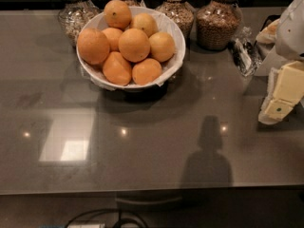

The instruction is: Pick orange from white bowl

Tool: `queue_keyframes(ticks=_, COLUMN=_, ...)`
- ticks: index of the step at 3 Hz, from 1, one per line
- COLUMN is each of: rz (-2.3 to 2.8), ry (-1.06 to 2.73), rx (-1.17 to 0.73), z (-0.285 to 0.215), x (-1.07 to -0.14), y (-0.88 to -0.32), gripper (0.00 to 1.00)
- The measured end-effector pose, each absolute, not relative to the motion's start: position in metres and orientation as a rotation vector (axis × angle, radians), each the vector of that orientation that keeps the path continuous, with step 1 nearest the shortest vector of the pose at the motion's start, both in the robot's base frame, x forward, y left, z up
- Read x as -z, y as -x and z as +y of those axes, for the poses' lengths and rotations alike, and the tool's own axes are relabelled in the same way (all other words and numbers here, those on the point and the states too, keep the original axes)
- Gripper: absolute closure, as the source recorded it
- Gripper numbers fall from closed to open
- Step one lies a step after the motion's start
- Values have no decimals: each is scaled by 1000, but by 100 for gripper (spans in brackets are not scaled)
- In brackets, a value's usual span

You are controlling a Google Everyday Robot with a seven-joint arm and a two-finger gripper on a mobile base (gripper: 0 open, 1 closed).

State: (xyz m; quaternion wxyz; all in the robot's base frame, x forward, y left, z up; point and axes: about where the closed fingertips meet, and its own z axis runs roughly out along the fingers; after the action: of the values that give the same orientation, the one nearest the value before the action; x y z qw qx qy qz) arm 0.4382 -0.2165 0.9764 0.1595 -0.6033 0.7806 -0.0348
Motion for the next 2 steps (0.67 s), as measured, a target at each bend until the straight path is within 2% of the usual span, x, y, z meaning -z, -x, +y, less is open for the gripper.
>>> queue_keyframes(ticks=1, rz=2216, ry=1729, rx=103, z=-210, x=-975, y=-443, gripper=0)
queue_keyframes(ticks=2, rz=2167, ry=1716, rx=53, z=-182, x=-967, y=-463, gripper=0)
